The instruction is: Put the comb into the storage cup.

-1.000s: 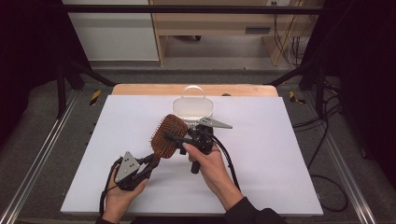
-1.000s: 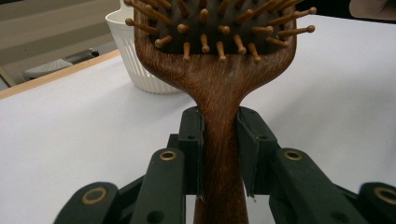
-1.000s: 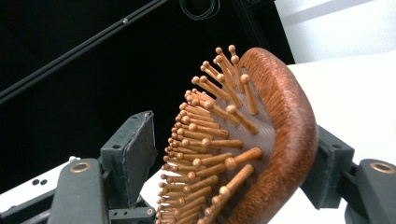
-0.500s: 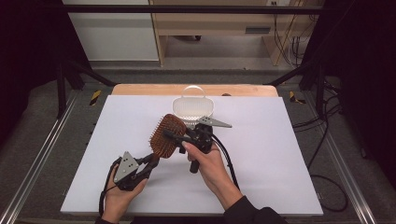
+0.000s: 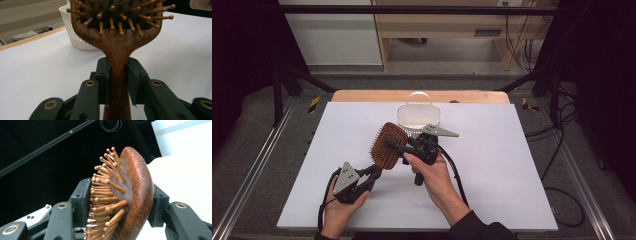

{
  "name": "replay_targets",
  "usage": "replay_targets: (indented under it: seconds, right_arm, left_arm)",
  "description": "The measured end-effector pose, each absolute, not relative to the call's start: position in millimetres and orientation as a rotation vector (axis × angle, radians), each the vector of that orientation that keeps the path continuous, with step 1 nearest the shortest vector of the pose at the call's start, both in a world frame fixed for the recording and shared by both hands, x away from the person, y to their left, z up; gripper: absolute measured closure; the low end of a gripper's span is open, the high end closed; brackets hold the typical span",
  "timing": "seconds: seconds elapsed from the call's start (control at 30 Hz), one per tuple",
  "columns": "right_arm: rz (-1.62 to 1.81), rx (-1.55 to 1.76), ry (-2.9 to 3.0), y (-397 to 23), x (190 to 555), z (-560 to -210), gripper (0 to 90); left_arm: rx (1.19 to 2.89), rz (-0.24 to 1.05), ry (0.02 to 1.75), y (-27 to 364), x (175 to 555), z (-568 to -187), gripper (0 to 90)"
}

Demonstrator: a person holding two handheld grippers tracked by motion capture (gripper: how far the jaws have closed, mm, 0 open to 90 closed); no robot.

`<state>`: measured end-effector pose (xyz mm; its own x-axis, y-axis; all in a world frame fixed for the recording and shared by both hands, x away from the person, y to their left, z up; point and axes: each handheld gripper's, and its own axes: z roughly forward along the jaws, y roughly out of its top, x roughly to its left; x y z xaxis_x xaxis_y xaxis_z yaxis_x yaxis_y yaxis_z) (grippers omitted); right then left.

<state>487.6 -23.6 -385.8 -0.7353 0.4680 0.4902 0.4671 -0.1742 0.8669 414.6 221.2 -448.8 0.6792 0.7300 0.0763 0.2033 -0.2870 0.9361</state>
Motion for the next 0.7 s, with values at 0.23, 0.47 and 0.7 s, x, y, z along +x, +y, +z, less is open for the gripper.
replay_targets:
  seconds: [0.23,0.47,0.7]
  right_arm:
    - [2.124,1.135,2.018,-20.2,485.4,-381.3,49.3]
    - [2.094,1.089,2.024,-13.1,479.2,-374.2,51.3]
    - [2.087,1.070,2.020,-10.5,477.1,-367.5,51.6]
  left_arm:
    - [1.812,0.613,0.738,223.1,414.9,-448.6,72.5]
    - [1.792,0.616,0.736,225.8,415.8,-450.0,72.3]
    - [1.739,0.593,0.729,229.2,416.6,-451.5,71.1]
